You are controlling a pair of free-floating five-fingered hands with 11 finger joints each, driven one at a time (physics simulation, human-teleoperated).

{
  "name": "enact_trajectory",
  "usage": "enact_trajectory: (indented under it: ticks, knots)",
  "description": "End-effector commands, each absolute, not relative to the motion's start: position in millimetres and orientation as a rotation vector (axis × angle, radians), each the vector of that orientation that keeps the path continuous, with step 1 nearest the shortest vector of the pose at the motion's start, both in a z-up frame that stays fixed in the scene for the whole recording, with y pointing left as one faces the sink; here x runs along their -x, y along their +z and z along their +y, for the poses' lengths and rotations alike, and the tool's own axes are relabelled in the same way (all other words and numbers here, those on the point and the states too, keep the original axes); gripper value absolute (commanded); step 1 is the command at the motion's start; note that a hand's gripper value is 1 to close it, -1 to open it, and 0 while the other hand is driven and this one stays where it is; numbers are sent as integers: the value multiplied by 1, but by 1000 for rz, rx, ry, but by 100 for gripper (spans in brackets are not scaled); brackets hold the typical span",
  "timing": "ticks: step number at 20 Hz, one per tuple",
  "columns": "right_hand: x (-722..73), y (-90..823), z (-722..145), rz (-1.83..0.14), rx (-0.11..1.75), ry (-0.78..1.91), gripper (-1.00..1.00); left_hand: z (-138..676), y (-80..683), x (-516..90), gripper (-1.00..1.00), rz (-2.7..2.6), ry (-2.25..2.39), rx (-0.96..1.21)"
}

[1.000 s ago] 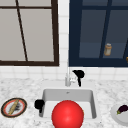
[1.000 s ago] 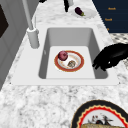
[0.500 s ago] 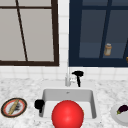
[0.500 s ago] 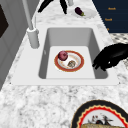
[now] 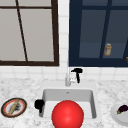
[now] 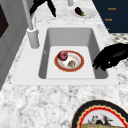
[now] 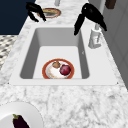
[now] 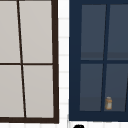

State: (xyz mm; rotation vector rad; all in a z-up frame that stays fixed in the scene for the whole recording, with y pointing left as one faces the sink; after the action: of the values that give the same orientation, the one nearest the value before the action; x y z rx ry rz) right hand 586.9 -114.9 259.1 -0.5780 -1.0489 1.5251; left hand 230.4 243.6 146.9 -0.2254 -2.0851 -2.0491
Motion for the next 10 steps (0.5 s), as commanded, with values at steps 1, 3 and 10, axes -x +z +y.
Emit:
enact_trajectory:
  ticks: [1, 3, 10]
  knots:
    - [-617, 245, -115, -1055, 556, 1562, -100, 244, 147, -230, 0, -2085, -2049, 225]
    - [-623, 228, -115, -1037, 554, 1588, -100, 244, 147, -230, 0, -2085, -2049, 225]
    - [-659, 186, -112, -1046, 568, 1594, -100, 244, 147, -230, 0, -2085, -2049, 225]
